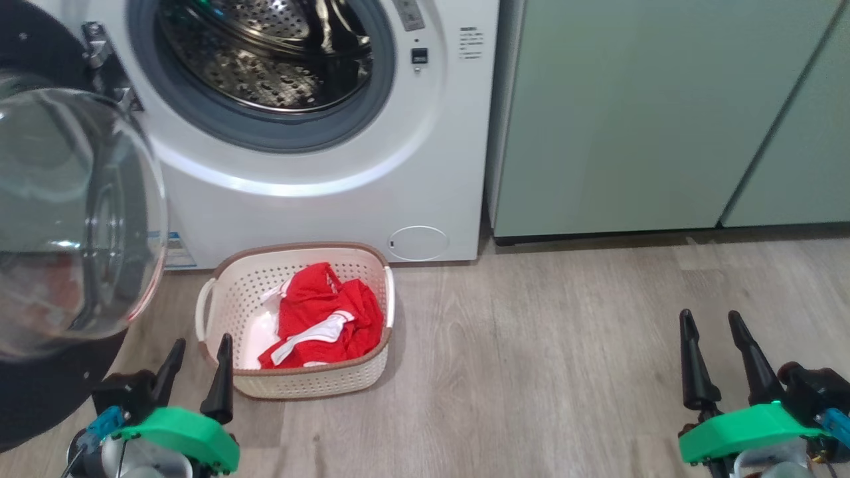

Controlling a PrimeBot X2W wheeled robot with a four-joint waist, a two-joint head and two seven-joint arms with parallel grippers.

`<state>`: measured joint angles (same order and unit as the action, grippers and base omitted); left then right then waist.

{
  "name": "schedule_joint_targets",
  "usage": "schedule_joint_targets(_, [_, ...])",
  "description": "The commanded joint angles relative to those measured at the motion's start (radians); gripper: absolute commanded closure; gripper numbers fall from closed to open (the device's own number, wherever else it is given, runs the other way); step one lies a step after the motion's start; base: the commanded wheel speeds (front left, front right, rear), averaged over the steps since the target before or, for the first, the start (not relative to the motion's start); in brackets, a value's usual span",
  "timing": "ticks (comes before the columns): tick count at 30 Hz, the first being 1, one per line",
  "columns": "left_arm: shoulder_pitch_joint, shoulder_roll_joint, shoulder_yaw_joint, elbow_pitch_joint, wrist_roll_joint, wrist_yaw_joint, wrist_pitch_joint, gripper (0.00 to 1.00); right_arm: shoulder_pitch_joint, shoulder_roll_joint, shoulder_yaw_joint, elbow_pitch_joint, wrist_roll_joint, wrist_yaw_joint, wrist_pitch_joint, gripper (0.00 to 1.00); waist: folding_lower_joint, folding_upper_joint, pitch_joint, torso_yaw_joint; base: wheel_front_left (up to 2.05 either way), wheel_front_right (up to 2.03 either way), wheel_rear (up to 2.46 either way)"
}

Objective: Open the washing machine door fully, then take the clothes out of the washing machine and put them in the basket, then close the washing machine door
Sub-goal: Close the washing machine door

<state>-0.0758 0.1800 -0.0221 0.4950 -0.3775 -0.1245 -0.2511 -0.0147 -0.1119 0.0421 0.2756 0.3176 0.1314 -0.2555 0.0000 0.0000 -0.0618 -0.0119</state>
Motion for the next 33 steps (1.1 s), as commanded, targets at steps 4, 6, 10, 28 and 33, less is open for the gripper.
schedule_joint_targets(4, [-0.045, 0.012, 0.037, -0.027, 0.017, -0.006, -0.011, 0.0, -0.01, 0.002, 0.017, -0.033, 0.0, -0.001, -0.006, 0.0, 0.0, 0.0, 0.0, 0.047, 0.0, 0.0, 0.0])
schedule_joint_targets(6, [-0.05, 0.01, 0.035, -0.028, 0.022, -0.006, -0.011, 0.0, -0.009, 0.005, 0.017, -0.034, 0.0, -0.001, -0.006, 0.0, 0.0, 0.0, 0.0, 0.077, 0.0, 0.0, 0.0])
schedule_joint_targets(10, [-0.059, 0.007, 0.043, -0.029, 0.041, -0.006, -0.011, 0.0, -0.009, 0.011, 0.018, -0.036, 0.0, -0.001, -0.006, 0.0, 0.0, 0.0, 0.0, 0.15, 0.0, 0.0, 0.0])
schedule_joint_targets(28, [-0.077, 0.006, 0.098, -0.034, 0.064, -0.006, -0.011, 0.0, -0.026, 0.039, 0.024, -0.035, 0.005, -0.001, -0.006, 0.0, 0.0, 0.0, -0.002, 0.453, 0.0, 0.0, 0.0])
schedule_joint_targets(33, [-0.082, 0.005, 0.148, -0.051, 0.071, -0.006, -0.011, 0.0, -0.066, 0.041, 0.049, -0.029, 0.005, -0.001, -0.006, 0.0, 0.0, 0.0, 0.024, 0.48, 0.0, 0.0, 0.0])
